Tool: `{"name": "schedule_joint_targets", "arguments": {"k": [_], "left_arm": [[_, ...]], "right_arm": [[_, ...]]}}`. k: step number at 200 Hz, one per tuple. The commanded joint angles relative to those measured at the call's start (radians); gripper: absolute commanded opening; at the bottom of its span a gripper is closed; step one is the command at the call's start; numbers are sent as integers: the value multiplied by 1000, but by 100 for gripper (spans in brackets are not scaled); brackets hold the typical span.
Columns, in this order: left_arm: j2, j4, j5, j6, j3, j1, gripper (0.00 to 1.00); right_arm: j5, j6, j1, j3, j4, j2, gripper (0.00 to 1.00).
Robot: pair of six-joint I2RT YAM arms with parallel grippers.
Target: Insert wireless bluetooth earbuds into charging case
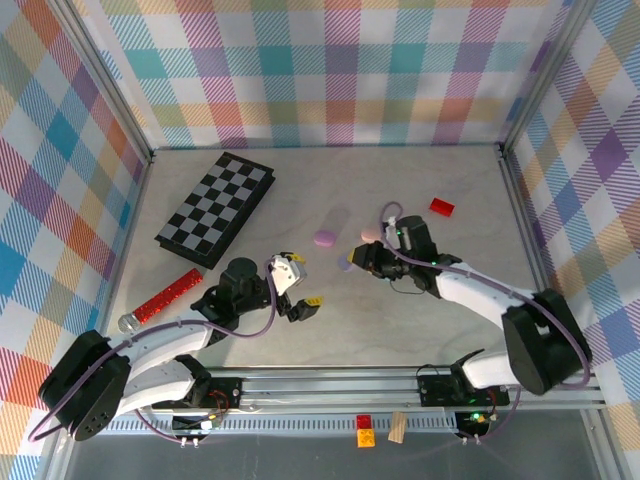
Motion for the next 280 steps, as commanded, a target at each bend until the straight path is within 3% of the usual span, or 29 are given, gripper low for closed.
{"name": "schedule_joint_targets", "arguments": {"k": [1, 62, 97, 133, 191, 262, 280], "left_arm": [[-12, -34, -24, 20, -12, 4, 100], [-19, -85, -39, 42, -10, 5, 100], [-16, -85, -44, 39, -9, 5, 100], [-16, -89, -49, 36, -3, 6, 100], [-5, -118, -64, 34, 26, 6, 100], [-15, -79, -52, -20, 60, 75, 100], [-37, -70, -102, -13, 63, 110, 100]], "right_arm": [[67, -51, 47, 69, 15, 73, 6], [98, -45, 102, 157, 99, 298, 9], [109, -50, 102, 171, 105, 355, 11], [109, -54, 103, 176, 96, 372, 19], [237, -141, 98, 195, -40, 253, 50], [428, -364, 30, 183, -194, -21, 72], [502, -451, -8, 171, -215, -90, 81]]}}
